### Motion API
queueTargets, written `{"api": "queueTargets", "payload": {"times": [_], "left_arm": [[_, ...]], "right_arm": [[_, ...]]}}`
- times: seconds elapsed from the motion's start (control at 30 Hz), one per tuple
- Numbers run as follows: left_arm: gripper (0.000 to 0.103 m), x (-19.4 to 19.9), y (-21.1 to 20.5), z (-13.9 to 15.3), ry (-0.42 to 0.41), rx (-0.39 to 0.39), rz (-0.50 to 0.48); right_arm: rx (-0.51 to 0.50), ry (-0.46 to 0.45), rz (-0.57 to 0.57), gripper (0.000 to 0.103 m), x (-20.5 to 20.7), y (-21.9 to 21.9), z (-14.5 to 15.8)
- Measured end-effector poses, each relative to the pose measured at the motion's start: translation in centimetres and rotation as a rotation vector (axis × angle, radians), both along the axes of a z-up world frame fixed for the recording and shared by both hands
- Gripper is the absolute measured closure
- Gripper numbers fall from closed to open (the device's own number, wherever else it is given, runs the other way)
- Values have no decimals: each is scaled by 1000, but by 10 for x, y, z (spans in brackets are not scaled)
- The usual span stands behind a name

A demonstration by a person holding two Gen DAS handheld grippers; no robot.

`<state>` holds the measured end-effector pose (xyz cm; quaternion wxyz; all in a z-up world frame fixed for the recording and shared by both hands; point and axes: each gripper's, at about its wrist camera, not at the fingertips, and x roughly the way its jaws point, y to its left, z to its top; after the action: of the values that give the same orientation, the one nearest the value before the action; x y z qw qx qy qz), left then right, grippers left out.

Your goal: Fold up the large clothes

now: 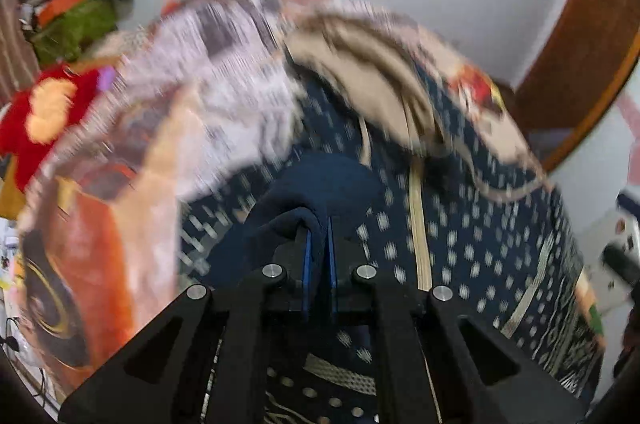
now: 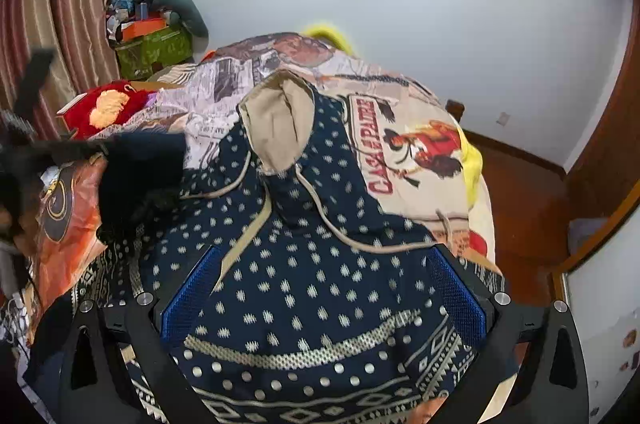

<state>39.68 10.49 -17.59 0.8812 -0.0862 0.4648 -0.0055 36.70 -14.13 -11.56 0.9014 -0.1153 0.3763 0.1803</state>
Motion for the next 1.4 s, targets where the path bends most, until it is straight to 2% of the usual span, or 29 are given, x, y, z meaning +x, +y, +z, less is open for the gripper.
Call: {"api": "queueTargets", "payload": {"times": [0.1, 0.2, 0.27, 0.3, 0.37, 0.43, 0.53, 0.63, 0.73, 0.83, 1.0, 1.1, 1.2, 1.27, 1.4], "left_arm": [[97, -3, -17, -25, 83, 12, -41], [87, -13, -23, -28, 110, 33, -92], [71, -20, -16, -19, 101, 51, -109], [67, -26, -8, -10, 78, 58, -99], [51, -34, 12, 7, 29, 63, -59], [45, -43, 38, 22, -13, 68, 1], [44, -54, 78, 33, -37, 97, 93], [44, -67, 116, 28, -16, 135, 169], [44, -82, 151, 9, 32, 109, 227], [44, -92, 168, -11, 72, 76, 254], [44, -105, 177, -40, 119, 88, 235], [44, -110, 175, -55, 139, 74, 197], [44, -111, 168, -70, 157, 69, 155], [44, -109, 158, -83, 172, 81, 118], [44, -101, 144, -105, 194, 79, 62]], "right_arm": [[3, 31, 0, 1, 1, -3, -5], [12, 51, 8, 1, 3, 3, -8], [16, 55, 20, 1, 4, 9, -8], [18, 55, 32, 1, 5, 15, -7], [20, 53, 54, 1, 6, 27, -5], [24, 51, 88, 1, 8, 45, -1], [23, 50, 142, 1, 8, 75, 0], [6, 58, 207, 1, 8, 111, -3], [-20, 69, 282, 1, 6, 147, -11], [-71, 95, 364, 1, 4, 194, -29], [-173, 194, 410, 1, 15, 261, -84], [-210, 264, 418, 2, 22, 286, -117], [-224, 342, 417, 10, 31, 302, -145], [-223, 387, 411, 20, 36, 307, -157], [-256, 359, 455, 31, 34, 314, -168]]}}
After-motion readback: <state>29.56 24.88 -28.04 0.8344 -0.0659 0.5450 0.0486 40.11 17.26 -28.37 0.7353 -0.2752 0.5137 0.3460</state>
